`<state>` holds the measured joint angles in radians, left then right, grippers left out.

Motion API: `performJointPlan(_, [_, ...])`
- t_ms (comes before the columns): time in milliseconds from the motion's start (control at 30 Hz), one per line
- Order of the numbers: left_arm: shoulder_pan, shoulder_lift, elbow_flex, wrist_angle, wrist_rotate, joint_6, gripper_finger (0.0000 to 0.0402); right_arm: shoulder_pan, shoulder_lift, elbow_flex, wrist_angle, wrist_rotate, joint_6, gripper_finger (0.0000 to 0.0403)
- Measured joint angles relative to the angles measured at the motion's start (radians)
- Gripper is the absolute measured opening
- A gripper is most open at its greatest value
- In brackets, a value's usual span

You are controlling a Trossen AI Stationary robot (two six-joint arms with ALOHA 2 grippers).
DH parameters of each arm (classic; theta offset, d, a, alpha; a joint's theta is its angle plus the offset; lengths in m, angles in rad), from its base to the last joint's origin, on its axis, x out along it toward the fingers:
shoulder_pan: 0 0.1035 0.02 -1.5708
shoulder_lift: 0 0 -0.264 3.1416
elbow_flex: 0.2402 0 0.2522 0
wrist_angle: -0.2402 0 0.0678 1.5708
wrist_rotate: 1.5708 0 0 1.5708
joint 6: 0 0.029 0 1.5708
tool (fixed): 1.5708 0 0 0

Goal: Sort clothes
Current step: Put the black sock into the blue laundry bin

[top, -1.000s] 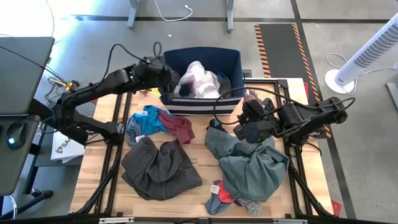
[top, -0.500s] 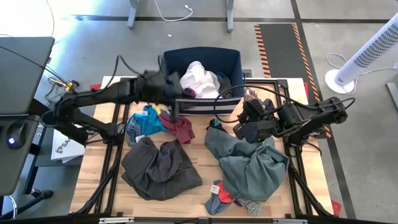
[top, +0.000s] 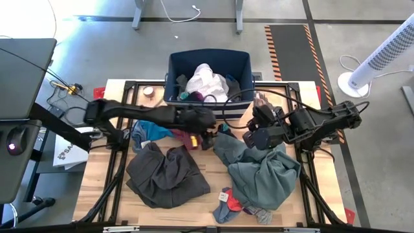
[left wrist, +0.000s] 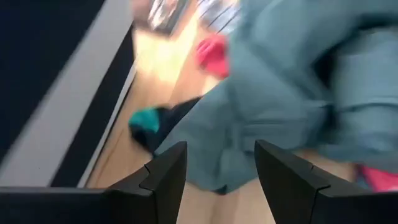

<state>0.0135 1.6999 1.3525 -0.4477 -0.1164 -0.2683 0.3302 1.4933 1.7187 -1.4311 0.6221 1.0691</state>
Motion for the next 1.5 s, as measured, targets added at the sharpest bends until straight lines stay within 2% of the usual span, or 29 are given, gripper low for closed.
performJointPlan(200, [0.039, 0.169, 0.0, 0.023, -0.076, -0.16, 0.0186, 0.021, 0.0, 0.0, 0.0, -0.057, 0.006, 0.0142])
performJointPlan(333, [0.064, 0.258, 0.0, 0.125, -0.075, -0.258, 0.0186, 0.048, 0.0, 0.0, 0.0, -0.059, 0.008, 0.0142])
performJointPlan(467, [0.074, 0.314, 0.0, 0.253, -0.088, -0.294, 0.0186, 0.066, 0.0, 0.0, 0.0, -0.076, 0.024, 0.0142])
performJointPlan(667, [0.074, 0.357, 0.001, 0.282, -0.249, -0.373, 0.0186, 0.071, 0.0, 0.0, -0.001, -0.131, 0.035, 0.0142])
performJointPlan(867, [0.07, 0.428, 0.001, 0.358, -0.158, -0.356, 0.0186, 0.072, 0.0, 0.0, -0.001, -0.163, 0.057, 0.0142])
performJointPlan(1033, [0.062, 0.461, 0.006, 0.327, -0.154, -0.351, 0.0186, 0.072, 0.0, 0.0, -0.001, -0.164, 0.057, 0.0142])
performJointPlan(1133, [0.065, 0.464, 0.007, 0.324, -0.095, -0.322, 0.018, 0.072, 0.0, 0.0, -0.001, -0.164, 0.057, 0.0142])
performJointPlan(1300, [0.064, 0.469, 0.021, 0.323, -0.039, -0.31, 0.0131, 0.072, 0.0, 0.0, -0.001, -0.163, 0.057, 0.0142])
performJointPlan(1500, [0.065, 0.475, 0.058, 0.317, 0.097, -0.277, 0.0023, 0.072, 0.0, 0.0, 0.0, -0.162, 0.058, 0.0142])
